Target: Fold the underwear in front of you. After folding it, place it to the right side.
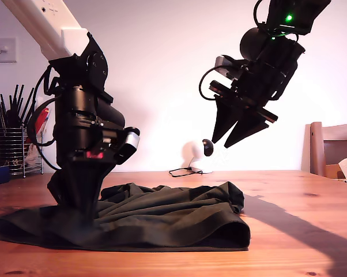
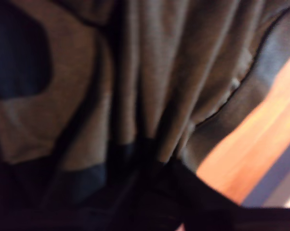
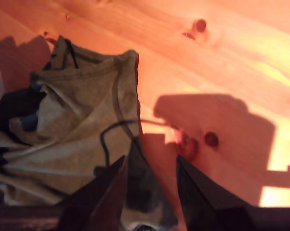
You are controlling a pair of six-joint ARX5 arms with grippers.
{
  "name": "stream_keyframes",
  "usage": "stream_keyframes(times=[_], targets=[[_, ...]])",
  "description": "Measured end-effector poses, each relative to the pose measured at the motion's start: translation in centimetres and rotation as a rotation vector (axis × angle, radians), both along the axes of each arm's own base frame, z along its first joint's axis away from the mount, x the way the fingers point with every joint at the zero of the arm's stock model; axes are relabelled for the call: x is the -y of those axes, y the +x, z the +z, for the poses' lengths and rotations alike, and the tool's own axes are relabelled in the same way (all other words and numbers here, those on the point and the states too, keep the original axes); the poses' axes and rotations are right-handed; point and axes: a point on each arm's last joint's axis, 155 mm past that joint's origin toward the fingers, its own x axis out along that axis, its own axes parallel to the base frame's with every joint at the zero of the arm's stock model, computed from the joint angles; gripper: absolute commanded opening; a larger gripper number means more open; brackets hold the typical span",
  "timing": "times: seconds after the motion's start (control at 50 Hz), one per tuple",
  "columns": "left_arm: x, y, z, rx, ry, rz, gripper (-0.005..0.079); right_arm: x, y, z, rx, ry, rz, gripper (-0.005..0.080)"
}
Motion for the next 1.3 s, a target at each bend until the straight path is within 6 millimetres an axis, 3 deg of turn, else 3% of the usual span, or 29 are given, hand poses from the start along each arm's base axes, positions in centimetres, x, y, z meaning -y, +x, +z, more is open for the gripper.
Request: stream_keyframes(times=[0.16, 0.3, 0.54, 0.68, 0.86, 0.94, 1.02, 1.3], targets=[[1.7, 0.4, 0.6, -0.009, -0.097, 0.037, 0.0383, -0.4, -0.2, 0.2, -0.007, 0.021, 0.013, 0.0278], [2.4, 2.3, 1.3, 0.063, -0.119, 0.031, 0.0382, -0.7, -0.4, 0.3, -0.013, 0.041, 0.024, 0.0278], [3.1, 4.8, 4.8, 0.149, -0.138, 0.029, 0.0366, -1.4, -0.8, 0.3, -0.015, 0.042, 0.041, 0.0278], [2.4, 7.8, 5.2, 0.295, -0.099, 0.017, 0.0306, -1.6, -0.9, 0.3, -0.013, 0.040, 0.043, 0.0278], [3.1, 14.2, 5.8, 0.535, -0.145, 0.072, 0.0299, -1.6, -0.8, 0.3, -0.010, 0.040, 0.043, 0.0279], [2.8, 16.7, 6.3, 0.627, -0.143, 0.104, 0.0285, -1.6, -0.9, 0.3, -0.013, 0.040, 0.043, 0.0279], [2.1, 18.0, 6.6, 0.661, -0.142, 0.142, 0.0282, -1.5, -0.9, 0.3, -0.015, 0.038, 0.043, 0.0279], [-0.6, 18.8, 6.9, 0.592, -0.189, 0.306, 0.0290, -1.6, -0.9, 0.3, -0.014, 0.039, 0.043, 0.0279]])
